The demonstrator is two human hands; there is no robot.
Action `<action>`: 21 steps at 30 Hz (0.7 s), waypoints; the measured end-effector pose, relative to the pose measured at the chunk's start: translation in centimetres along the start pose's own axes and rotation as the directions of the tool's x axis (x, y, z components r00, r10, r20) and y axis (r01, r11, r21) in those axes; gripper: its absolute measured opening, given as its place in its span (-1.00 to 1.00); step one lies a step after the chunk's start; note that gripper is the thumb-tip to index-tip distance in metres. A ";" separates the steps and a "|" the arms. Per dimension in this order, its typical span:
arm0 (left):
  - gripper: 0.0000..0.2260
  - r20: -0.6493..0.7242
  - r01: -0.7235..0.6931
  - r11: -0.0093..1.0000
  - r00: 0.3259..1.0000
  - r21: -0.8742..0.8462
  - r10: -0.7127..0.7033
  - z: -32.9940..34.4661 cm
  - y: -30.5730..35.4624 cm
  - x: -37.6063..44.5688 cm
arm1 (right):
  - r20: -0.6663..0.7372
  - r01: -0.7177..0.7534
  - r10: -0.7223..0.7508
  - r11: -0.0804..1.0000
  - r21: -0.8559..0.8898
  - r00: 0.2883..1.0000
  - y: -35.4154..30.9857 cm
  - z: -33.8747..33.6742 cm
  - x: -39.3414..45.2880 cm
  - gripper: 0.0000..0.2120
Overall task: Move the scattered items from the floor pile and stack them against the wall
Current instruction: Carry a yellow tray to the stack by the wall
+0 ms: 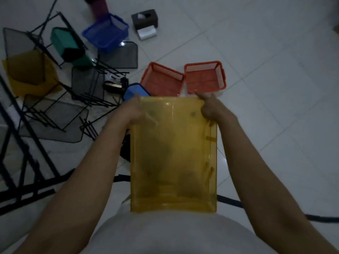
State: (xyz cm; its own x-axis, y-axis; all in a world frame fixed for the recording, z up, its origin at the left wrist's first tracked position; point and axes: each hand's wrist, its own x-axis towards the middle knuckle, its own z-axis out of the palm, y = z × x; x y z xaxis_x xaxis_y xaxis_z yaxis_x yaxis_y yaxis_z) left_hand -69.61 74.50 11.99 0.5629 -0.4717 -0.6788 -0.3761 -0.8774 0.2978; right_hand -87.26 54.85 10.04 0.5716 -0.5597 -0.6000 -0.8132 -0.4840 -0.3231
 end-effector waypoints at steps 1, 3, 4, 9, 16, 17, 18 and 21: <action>-0.19 0.034 -0.007 0.999 0.999 0.035 0.006 1.1 1.4 0.3 | 0.009 -0.034 0.034 0.999 0.021 0.999 2.0 0.3 -0.5 -0.30; -0.22 0.035 -0.028 0.997 0.999 0.070 0.026 2.9 4.5 1.6 | -0.043 -0.064 0.067 0.996 0.056 0.997 5.2 -0.8 -0.3 -0.28; -0.24 0.025 -0.036 0.997 0.999 0.064 0.034 3.5 5.9 2.4 | -0.077 -0.062 0.066 0.996 0.060 0.995 6.6 -1.7 0.2 -0.25; -0.22 -0.015 -0.087 0.994 0.996 0.066 0.088 5.8 11.7 3.6 | -0.141 0.030 -0.013 0.993 0.115 0.990 12.1 -4.9 0.8 -0.18; -0.26 -0.244 -0.279 0.960 0.931 0.003 0.271 8.8 20.9 4.6 | -0.329 -0.011 0.161 0.911 0.413 0.930 19.3 -8.3 0.5 -0.07; -0.25 -0.293 -0.324 0.946 0.904 0.002 0.311 9.6 22.3 4.1 | -0.347 -0.013 0.174 0.907 0.421 0.922 20.6 -8.7 0.7 -0.04; -0.25 -0.333 -0.372 0.928 0.878 -0.019 0.344 10.4 23.5 3.6 | -0.359 -0.014 0.180 0.908 0.419 0.916 21.8 -9.1 0.9 -0.02; -0.23 -0.353 -0.496 0.850 0.838 -0.179 0.415 13.4 25.6 3.0 | -0.374 -0.029 0.185 0.922 0.385 0.909 25.2 -10.6 1.8 -0.01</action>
State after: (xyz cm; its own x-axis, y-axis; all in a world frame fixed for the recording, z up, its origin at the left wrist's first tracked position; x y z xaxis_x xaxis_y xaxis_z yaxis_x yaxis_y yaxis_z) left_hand -87.39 51.81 8.57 0.5759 -0.7905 -0.2083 -0.4667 -0.5272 0.7101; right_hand -105.62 34.48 8.62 0.4100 -0.8497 -0.3315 -0.8090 -0.1710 -0.5624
